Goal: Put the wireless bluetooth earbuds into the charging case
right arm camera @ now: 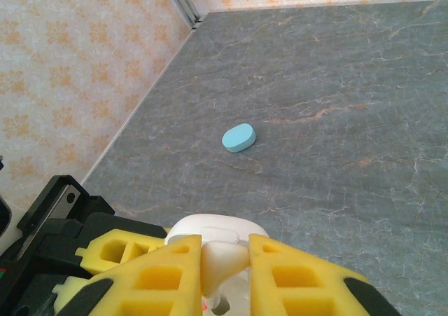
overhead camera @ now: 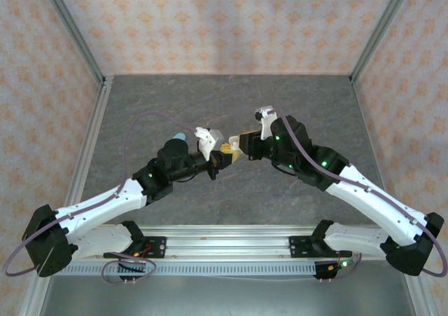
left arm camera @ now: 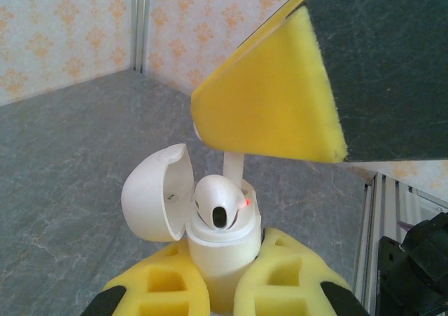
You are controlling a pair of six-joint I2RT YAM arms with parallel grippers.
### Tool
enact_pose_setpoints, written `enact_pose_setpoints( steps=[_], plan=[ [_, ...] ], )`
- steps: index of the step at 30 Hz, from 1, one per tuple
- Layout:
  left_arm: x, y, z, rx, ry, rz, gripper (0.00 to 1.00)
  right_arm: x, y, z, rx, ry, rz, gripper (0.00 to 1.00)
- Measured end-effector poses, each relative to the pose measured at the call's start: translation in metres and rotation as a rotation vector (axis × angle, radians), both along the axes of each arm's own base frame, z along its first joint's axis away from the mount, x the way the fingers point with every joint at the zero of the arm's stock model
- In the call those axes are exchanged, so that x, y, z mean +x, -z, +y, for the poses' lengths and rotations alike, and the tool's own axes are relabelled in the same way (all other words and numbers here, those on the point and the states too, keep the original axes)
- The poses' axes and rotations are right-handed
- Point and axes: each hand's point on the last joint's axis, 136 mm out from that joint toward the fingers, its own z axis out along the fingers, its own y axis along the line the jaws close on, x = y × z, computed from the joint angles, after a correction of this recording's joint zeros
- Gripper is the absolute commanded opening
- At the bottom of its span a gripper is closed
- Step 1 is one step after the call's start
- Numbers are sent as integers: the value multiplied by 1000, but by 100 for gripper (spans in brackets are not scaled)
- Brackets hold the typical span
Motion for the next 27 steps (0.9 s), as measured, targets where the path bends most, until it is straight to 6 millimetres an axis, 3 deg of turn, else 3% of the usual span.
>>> enact_pose_setpoints(
  steps=[27],
  plan=[
    [-10, -8, 1, -15, 29, -3, 0, -9, 3, 2, -23, -44, 26, 20]
  ],
)
